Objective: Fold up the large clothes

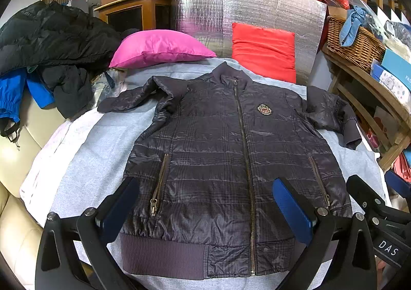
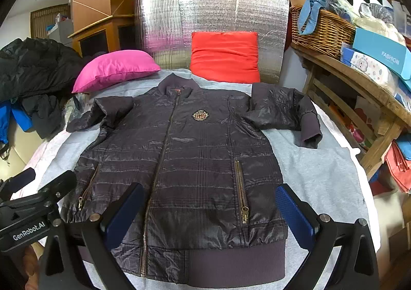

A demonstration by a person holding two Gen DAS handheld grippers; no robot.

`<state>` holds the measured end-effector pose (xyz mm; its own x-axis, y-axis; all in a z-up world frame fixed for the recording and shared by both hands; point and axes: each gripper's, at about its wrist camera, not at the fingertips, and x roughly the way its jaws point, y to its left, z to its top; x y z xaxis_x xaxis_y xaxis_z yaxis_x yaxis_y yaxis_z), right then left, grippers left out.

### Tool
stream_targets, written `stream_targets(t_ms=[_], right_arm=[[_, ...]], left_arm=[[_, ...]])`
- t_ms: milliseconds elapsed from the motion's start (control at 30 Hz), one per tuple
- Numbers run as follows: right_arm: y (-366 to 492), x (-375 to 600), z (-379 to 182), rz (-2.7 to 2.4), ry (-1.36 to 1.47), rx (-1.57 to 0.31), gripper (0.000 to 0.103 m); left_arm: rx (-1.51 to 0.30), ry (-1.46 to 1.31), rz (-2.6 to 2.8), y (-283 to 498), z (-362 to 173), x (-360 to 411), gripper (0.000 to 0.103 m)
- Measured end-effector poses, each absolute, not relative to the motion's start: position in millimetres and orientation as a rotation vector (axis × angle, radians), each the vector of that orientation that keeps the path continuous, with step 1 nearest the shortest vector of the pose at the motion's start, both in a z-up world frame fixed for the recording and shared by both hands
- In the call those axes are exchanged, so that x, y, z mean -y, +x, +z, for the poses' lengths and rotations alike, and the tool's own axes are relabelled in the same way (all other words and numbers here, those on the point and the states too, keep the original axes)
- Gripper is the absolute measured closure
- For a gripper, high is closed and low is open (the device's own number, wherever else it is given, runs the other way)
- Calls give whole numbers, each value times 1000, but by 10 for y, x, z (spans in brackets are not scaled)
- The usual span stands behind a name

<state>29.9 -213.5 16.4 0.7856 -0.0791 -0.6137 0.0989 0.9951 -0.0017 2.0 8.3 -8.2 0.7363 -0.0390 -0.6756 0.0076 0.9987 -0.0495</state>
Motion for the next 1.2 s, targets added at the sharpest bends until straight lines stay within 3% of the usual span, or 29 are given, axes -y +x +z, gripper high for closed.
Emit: stream_targets(t_ms=[333,533,733,1000,1200], right_arm=[[336,2125,140,-89,31,-666,0],[359,2299,-66,16,104,-726,0],[475,3012,-427,143,469,-809,0],[998,4370,-617,106,995,-657,0],[1588,4979,-613,-222,744,-703,1]], left_arm=[[-749,-41,-29,50,-93,-87,0],[-797,-49,-27,157,-382,-254,0],[-910,-71,-2,404,-887,-486,0],[-950,-98,11,703,-1196,-601,0],[-927,-117,-10,843,-1271,-629,0]])
